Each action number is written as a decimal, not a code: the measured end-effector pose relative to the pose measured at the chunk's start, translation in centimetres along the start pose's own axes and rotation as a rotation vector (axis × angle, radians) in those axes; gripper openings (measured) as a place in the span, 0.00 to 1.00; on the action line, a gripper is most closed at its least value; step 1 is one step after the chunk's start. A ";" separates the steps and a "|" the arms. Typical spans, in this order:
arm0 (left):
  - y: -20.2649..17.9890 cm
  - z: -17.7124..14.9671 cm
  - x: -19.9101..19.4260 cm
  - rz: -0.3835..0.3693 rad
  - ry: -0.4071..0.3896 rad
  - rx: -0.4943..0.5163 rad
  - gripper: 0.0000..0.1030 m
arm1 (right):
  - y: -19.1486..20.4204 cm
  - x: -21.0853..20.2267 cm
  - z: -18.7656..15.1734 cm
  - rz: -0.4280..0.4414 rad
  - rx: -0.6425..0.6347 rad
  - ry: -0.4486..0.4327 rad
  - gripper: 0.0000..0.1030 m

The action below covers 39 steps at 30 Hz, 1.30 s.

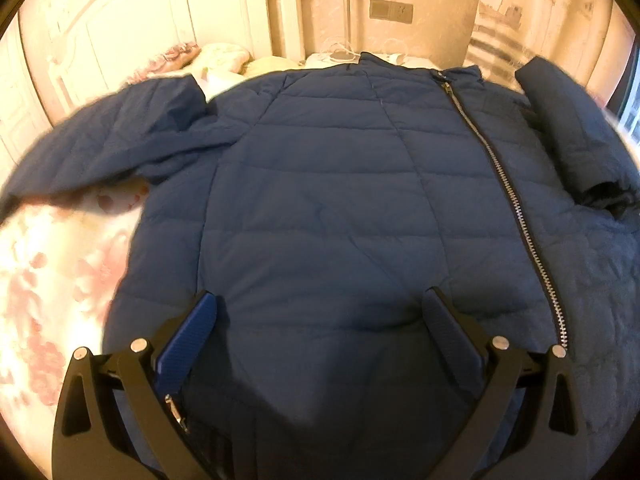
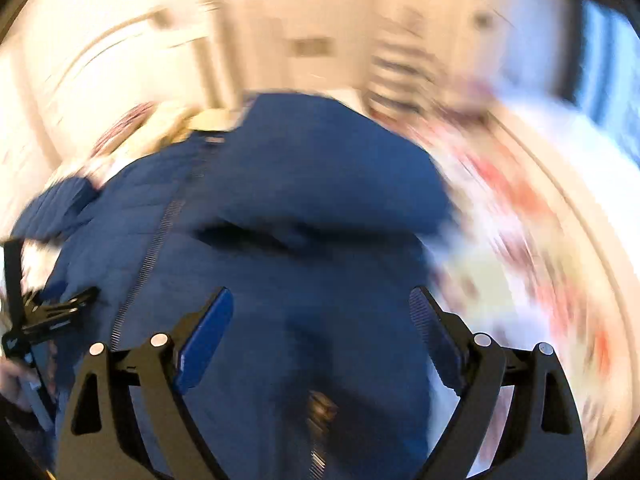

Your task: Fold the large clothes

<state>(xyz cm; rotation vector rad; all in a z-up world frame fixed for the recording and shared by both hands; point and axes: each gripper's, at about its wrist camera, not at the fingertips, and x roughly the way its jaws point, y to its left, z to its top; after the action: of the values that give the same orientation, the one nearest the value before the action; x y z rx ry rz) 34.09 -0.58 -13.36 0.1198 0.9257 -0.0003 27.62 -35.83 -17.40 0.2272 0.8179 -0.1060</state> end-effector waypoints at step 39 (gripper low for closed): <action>4.9 5.2 4.2 -0.638 -0.015 -0.401 0.44 | -0.8 1.2 -2.9 0.029 0.115 -0.022 0.90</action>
<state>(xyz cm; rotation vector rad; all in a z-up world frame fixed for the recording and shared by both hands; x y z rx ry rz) 41.00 3.95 -13.16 -0.5486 0.9001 -0.4036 26.24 -35.88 -20.29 0.3457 0.7870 -0.1279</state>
